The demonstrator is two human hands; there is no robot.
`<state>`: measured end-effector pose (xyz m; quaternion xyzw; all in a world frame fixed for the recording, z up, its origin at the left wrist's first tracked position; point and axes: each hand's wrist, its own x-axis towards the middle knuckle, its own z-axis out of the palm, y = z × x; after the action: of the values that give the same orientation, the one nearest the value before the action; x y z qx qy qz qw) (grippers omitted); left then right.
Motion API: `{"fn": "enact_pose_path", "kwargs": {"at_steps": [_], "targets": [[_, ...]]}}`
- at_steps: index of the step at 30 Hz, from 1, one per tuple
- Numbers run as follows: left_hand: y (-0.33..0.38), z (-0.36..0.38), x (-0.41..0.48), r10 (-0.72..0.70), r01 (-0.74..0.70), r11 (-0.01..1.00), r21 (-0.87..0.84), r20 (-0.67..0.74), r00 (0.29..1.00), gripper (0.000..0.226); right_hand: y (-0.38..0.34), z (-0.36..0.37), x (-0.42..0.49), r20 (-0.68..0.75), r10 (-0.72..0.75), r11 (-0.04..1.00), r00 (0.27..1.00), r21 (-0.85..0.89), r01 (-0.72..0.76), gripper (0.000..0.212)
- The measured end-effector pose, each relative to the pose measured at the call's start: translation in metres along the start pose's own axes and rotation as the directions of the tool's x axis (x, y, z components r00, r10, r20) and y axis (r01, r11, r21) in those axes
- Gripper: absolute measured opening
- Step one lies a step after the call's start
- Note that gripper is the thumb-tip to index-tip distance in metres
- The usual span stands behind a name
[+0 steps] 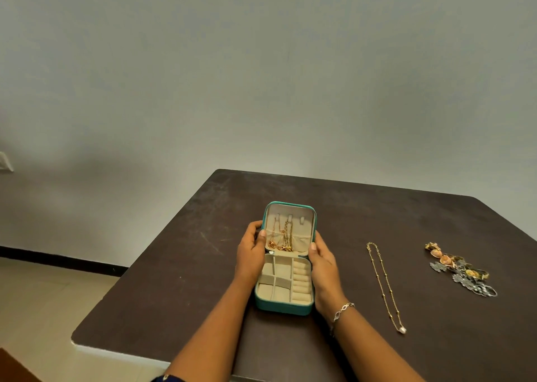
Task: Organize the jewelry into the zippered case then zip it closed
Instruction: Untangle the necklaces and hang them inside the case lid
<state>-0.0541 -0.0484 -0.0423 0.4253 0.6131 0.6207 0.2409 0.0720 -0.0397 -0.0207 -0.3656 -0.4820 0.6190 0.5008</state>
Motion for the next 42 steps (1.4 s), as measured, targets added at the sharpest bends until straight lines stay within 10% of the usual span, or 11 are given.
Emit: {"fn": "enact_pose_path", "kwargs": {"at_steps": [14,23,33,42], "targets": [[0.017,0.066,-0.018,-0.062,0.062,0.998,0.015,0.033,0.998,0.021,-0.025,-0.065,-0.007,0.004,-0.025,0.999,1.0,-0.021,0.025,0.028],[0.014,0.065,-0.016,-0.09,0.084,0.984,0.158,0.028,0.996,0.023,-0.025,-0.086,-0.004,0.09,0.023,0.935,0.996,-0.354,0.01,0.029],[0.014,0.06,-0.012,-0.12,0.111,0.963,0.245,0.023,0.993,0.026,-0.041,-0.191,-0.051,0.332,-0.156,0.357,0.93,-0.859,0.366,0.032],[0.024,0.06,-0.006,-0.161,0.142,0.931,0.337,0.028,0.987,0.029,-0.027,-0.209,-0.064,0.523,-0.213,0.19,0.825,-0.806,0.56,0.025]]}}
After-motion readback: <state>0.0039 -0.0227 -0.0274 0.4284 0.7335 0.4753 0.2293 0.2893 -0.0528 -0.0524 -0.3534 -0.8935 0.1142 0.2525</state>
